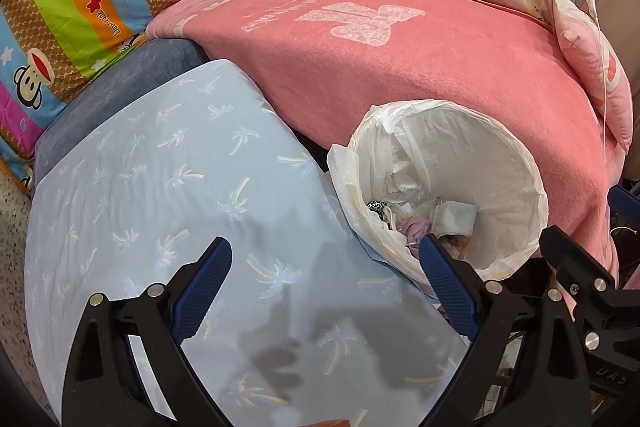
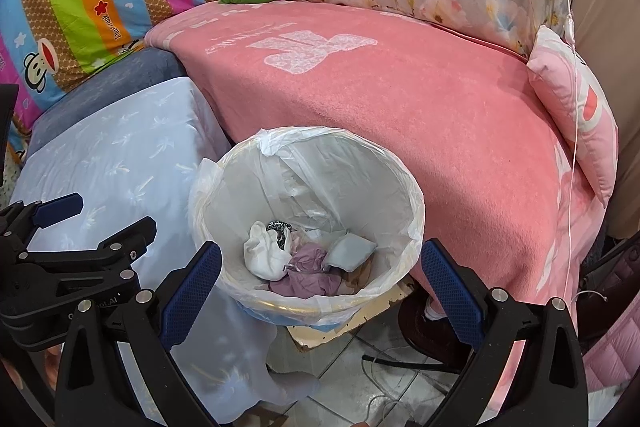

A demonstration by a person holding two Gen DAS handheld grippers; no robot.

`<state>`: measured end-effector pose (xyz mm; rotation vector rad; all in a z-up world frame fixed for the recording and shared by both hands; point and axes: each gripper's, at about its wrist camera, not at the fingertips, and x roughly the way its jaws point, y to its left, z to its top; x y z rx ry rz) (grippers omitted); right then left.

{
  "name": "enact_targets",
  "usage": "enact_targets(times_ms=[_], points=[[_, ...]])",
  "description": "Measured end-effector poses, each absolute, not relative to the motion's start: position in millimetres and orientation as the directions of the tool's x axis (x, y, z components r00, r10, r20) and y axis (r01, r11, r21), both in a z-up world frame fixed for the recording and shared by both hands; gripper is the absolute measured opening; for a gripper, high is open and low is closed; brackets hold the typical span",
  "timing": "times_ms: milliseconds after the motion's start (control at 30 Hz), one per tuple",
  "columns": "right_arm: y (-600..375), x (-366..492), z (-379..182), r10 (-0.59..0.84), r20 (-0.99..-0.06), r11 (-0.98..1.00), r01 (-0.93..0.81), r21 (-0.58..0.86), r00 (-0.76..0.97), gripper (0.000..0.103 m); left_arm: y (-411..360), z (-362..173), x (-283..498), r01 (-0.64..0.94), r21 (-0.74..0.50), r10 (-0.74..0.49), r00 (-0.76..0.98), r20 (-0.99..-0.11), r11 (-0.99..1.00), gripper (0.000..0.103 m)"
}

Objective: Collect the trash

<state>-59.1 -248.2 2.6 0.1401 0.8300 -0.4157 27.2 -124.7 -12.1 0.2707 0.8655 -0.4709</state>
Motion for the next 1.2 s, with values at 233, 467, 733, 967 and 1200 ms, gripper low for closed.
enact_targets(times_ms=[233, 467, 733, 967, 1200], points=[[-250, -62, 3, -0.303, -0.739, 0.909, 0.416, -0.033, 0.602, 0.097, -126, -12, 24, 0.498, 0.029, -0.288, 0.547, -0.786, 0.867, 0.090], [-251, -63, 4, -0.302, -0.738, 0.909, 0.416, -0.032, 0.604, 0.097, -126, -11, 22, 0.494, 0.028, -0.284, 0.545, -0.789, 0.869, 0.090], [-251, -66, 6, -0.302, -0.737, 0.908, 0.417, -0.029, 0.605, 0.097, -124, -10, 21, 0.488, 0.027, -0.282, 0.548, -0.788, 0.872, 0.090], [-250, -70, 10, -0.299, -0.733, 0.909, 0.416, -0.024, 0.611, 0.097, -122, -7, 17, 0.481, 0.032, -0.277, 0.556, -0.784, 0.876, 0.090], [-251, -73, 12, -0.293, -0.728, 0.911, 0.412, -0.016, 0.620, 0.097, -122, -5, 14, 0.476, 0.040, -0.270, 0.564, -0.780, 0.879, 0.090]])
